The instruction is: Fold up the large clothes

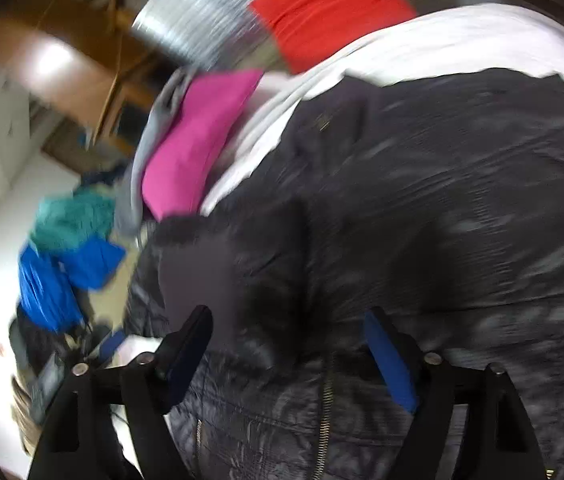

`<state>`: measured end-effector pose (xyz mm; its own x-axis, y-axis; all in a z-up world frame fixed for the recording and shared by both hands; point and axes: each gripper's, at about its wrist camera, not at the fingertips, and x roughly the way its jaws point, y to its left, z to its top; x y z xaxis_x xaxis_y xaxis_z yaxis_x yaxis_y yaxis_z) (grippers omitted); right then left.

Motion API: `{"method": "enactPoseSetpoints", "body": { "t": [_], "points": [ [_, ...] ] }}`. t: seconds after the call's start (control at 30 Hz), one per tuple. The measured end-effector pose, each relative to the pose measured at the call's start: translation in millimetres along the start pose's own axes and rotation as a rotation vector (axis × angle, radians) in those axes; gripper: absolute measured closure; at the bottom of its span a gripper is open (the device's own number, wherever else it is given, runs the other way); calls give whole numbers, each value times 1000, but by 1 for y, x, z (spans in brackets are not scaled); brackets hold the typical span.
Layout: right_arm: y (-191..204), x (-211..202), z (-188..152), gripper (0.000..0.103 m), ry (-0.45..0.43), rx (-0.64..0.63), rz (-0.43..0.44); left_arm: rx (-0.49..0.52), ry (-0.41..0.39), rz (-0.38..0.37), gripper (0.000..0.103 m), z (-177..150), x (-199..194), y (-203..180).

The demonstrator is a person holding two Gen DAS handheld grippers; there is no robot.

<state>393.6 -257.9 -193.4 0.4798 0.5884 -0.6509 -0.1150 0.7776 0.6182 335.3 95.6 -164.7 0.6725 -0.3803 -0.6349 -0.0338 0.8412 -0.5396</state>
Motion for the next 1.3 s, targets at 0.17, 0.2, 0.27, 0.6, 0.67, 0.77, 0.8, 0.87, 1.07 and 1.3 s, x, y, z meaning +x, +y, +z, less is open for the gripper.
{"method": "enactPoseSetpoints", "body": {
  "t": [0.17,0.2,0.27,0.6,0.67,0.77,0.8,0.87,1.07,1.3],
  "points": [
    [10,51,-3,20,29,13,-53,-39,11,26,32,2,32,1],
    [14,58,-5,18,25,1,-70,-32,23,28,32,3,38,-3],
    [23,61,-8,24,5,-22,-12,-18,62,27,32,2,44,-3],
    [-3,-40,12,77,-239,52,-3,33,73,-66,32,-6,39,-23],
    [-37,-61,17,77,-273,131,-46,77,78,-63,32,-9,45,-38],
    [-96,-59,17,75,-197,322,-51,151,114,-41,32,-16,66,-57],
    [-109,-55,15,72,-164,376,-47,165,130,-32,32,-18,73,-62],
    [-127,-53,14,65,-113,447,-45,173,155,-12,32,-22,84,-68],
    [-106,-108,19,21,-339,305,-116,208,203,78,32,-30,105,-73],
    [-9,-48,-6,16,-128,-265,-281,194,213,71,32,-29,112,-69]
  ]
}}
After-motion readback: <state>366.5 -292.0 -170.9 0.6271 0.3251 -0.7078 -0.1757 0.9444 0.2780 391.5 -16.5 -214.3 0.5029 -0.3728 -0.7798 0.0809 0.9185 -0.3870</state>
